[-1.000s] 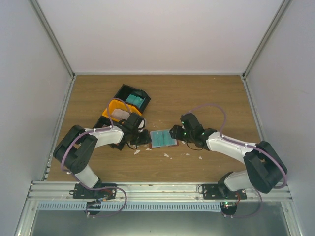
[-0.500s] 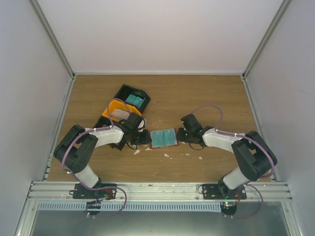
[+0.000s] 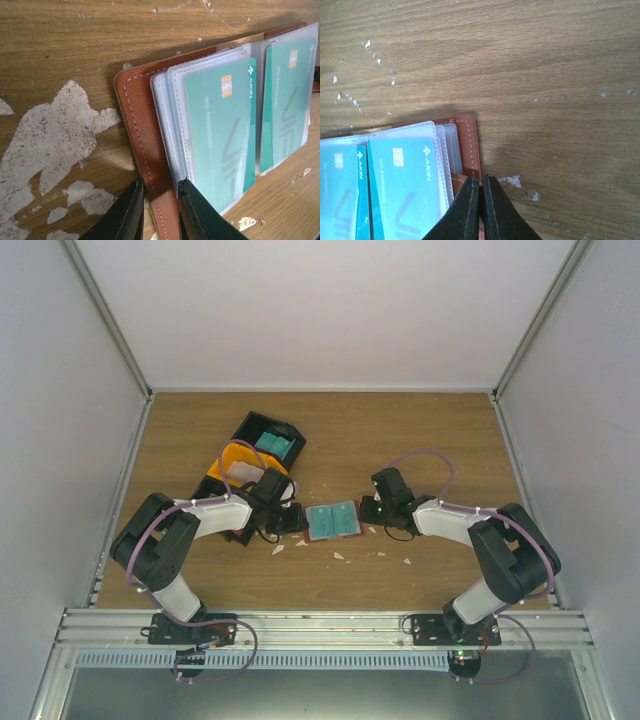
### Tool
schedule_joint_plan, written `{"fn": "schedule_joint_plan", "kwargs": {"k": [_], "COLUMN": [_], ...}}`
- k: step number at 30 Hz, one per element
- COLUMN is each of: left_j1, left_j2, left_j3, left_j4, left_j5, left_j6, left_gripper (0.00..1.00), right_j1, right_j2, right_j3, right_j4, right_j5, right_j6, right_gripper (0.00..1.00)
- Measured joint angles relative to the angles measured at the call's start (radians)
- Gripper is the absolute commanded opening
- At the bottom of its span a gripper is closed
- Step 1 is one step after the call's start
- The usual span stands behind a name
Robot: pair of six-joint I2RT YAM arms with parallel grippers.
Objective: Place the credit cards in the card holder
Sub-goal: Close the card holder at the center of the board.
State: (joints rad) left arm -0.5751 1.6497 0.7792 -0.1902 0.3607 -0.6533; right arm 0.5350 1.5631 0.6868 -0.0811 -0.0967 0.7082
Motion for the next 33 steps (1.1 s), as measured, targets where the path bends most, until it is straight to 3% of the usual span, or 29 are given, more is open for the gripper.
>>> {"fn": "schedule_joint_plan", "kwargs": {"k": [5,9,12,14,18,21,33], "left_j1": [0.000,0.000,0.000,0.000,0.000,0.000,0.002], "left_j2": [0.003,0.006,0.008,0.008,0.008,0.008,0.019], "left_j3": [0.003,0.006,0.008,0.008,0.008,0.008,0.018], "left_j4": [-0.001,0.000,0.000,0.000,0.000,-0.001,-0.001], "left_j5": [0.002,0.004,0.006,0.006,0.006,0.006,0.019], "left_j6": [0.003,0.010,0.011,0.012,0.016,0.017,0.019], "left_gripper": [0.23,0.23,0.22,0.22,0.22,0.22,0.22], "right_j1": [-0.002,-0.002,-0.001,-0.001,-0.002,-0.003,0.006], "right_j2": [-0.006,-0.026,-0.026,-0.023,0.000,0.004,-0.079], "right_j3": [0.000,0.000,0.000,0.000,0.001,0.001,0.023], "right_j4": [-0.003,-0.017,-0.030,-0.035,-0.039,-0.038,-0.098], "right_j5": [-0.004,-0.003,0.000,0.000,-0.011,-0.010,-0.013], "right_j6": [-0.005,-0.008,-0.008,-0.007,-0.003,0.004,0.006], "right_gripper": [0.03,0.28,0.33,0.30,0.10,0.01,0.00]}}
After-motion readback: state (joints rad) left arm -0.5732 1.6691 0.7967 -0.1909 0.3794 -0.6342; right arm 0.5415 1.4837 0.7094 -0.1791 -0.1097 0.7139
